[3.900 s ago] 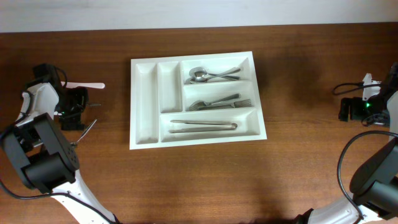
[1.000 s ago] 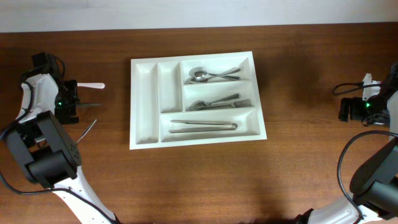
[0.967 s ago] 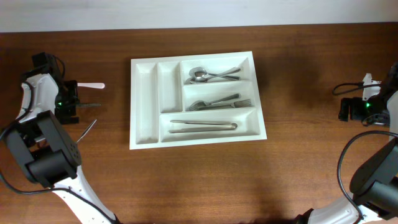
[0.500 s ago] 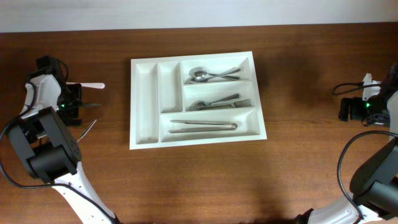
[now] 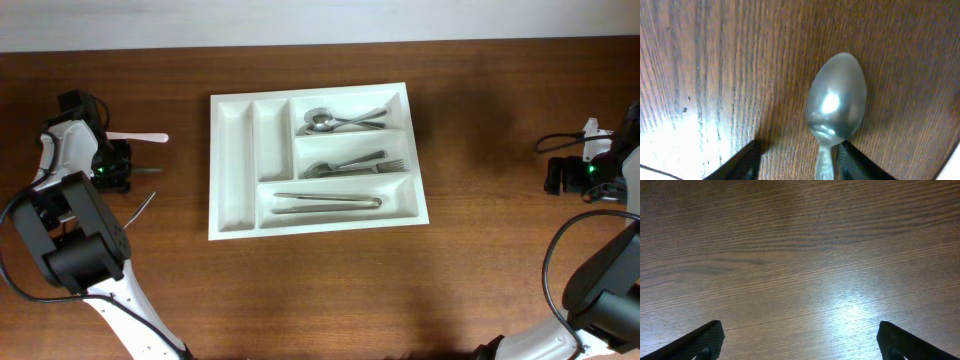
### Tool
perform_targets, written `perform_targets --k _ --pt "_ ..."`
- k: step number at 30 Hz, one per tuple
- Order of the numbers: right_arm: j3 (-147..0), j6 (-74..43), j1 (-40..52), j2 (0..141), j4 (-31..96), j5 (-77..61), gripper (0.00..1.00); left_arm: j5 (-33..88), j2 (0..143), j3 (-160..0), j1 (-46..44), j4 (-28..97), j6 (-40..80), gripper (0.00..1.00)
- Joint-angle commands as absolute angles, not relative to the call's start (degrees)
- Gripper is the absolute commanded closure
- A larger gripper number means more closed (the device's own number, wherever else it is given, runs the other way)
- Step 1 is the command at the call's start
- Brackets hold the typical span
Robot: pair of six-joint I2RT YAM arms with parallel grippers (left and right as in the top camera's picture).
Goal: Pack container
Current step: 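Close the left gripper on the spoon's bowl and lift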
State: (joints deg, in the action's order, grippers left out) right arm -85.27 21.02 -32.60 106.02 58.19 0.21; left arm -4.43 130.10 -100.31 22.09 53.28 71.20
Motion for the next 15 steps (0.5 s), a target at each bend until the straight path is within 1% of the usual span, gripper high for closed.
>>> perform_targets --k 1,9,11,15 --pt "-85.3 20.6 -32.6 105.4 58.0 0.7 0.01 -3.8 131.7 -100.6 22.4 53.1 71.1 0.56" --pt "-85.3 20.6 -32.6 105.4 58.0 0.7 0.01 -3.1 131.7 -100.6 22.4 53.1 71.1 0.68" --pt "-85.3 20.6 -32.6 105.4 58.0 0.7 0.01 -2.9 131.7 -100.6 22.4 53.0 71.1 0.69" --pt "-85.3 20.6 -32.6 105.4 58.0 0.7 0.01 -2.5 131.7 -100.6 22.4 52.8 71.1 0.79"
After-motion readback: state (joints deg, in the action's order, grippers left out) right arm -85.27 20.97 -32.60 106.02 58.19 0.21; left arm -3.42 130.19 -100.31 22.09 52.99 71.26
